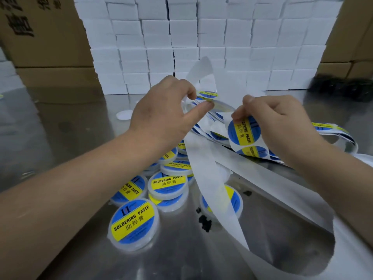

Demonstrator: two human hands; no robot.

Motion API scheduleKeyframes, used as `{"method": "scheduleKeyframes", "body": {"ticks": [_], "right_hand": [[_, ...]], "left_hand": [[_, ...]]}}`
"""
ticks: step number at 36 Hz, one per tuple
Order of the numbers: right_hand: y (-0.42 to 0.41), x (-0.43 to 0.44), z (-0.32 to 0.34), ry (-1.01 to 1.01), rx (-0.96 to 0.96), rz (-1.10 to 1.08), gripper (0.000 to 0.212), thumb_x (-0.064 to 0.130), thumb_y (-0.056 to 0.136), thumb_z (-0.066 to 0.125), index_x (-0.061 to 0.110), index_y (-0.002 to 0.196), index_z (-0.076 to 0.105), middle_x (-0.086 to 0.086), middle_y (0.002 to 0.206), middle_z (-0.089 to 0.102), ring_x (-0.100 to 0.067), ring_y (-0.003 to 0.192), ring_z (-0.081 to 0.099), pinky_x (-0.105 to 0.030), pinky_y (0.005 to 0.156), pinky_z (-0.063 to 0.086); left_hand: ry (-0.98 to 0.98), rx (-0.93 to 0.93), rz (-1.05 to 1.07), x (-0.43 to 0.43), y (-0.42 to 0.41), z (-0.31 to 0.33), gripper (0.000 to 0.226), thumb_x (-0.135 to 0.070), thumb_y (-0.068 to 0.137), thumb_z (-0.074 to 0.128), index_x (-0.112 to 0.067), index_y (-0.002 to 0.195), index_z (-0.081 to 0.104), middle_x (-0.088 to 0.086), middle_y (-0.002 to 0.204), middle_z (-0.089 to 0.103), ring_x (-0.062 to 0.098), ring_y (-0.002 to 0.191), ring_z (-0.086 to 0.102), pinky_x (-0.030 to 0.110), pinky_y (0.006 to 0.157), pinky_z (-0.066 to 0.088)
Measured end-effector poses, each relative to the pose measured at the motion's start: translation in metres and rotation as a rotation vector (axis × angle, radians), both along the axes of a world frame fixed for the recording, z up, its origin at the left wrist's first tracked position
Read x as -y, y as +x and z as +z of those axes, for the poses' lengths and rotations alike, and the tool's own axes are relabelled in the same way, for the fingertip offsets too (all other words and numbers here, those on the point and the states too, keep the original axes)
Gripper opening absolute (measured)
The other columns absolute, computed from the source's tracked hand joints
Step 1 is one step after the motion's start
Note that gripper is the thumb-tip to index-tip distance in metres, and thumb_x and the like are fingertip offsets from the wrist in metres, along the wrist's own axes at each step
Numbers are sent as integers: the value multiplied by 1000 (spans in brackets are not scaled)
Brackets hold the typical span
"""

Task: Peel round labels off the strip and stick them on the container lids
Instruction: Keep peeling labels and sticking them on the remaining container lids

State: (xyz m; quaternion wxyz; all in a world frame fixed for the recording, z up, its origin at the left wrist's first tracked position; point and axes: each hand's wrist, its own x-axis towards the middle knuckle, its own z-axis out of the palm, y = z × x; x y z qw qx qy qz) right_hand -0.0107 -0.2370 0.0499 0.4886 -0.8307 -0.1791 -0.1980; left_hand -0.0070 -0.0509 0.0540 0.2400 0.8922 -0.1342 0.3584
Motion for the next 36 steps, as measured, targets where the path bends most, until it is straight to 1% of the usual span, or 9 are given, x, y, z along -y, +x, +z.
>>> {"method": "scheduleKeyframes", "body": {"ticks": [7,10,13,17,20,24,28,31,36], "right_hand": [[1,-2,3,89,-42,-32,33,39,87,53,26,59,68,17,67,68,-1,63,58,-7,58,43],[0,-3,4,104,-54,-49,33,40,83,56,23,56,67,8,63,66,-6,58,54,-18,57,45],[-1,-3,4,99,-59,-65,26,40,79,60,24,60,68,-3,69,66,-6,57,51,-17,52,41],[1,-3,4,92,-71,-65,20,32,77,65,32,57,68,2,60,64,-4,53,49,-15,45,39],[1,-4,3,73,-85,-50,21,28,79,65,36,59,67,4,65,66,-5,53,50,-20,52,43],[3,-4,1,23,-81,-54,26,26,80,65,28,54,64,12,57,63,1,48,49,-13,46,42],[4,-3,-1,-4,-60,-82,26,24,82,63,26,56,61,15,50,59,3,47,48,-9,42,38],[5,0,2,21,-45,-101,24,24,84,61,26,60,62,8,60,61,-2,51,50,-11,42,40],[3,-2,3,63,-77,-22,24,24,83,63,28,59,65,9,59,62,-3,55,52,-16,53,45]], "left_hand": [[58,78,-1,-1,-5,3,39,-53,75,60,-20,97,59,-10,96,43,7,90,41,18,65,23],[112,93,-10,-1,-8,4,44,-49,72,66,-14,99,61,-2,100,51,17,96,49,16,68,24],[155,101,-14,-1,-10,5,46,-47,71,69,-12,100,62,4,104,55,20,97,50,15,69,24],[179,102,-9,-2,-10,5,45,-45,71,71,-11,100,62,6,105,55,22,99,50,19,71,27],[185,105,3,-2,-8,4,46,-46,70,71,-13,101,60,3,106,54,20,100,49,20,71,28],[194,101,30,-3,-3,3,46,-46,71,68,-18,105,57,-7,102,43,15,100,44,15,68,21],[181,90,25,-6,5,0,29,-24,85,59,-15,112,55,3,115,49,20,106,45,13,70,20],[-42,-15,9,-9,10,0,26,-14,91,44,-18,115,52,-5,114,48,13,100,45,17,76,29],[-745,-278,-430,3,0,12,25,-5,95,32,-22,110,44,-10,98,54,11,86,55,23,80,48]]}}
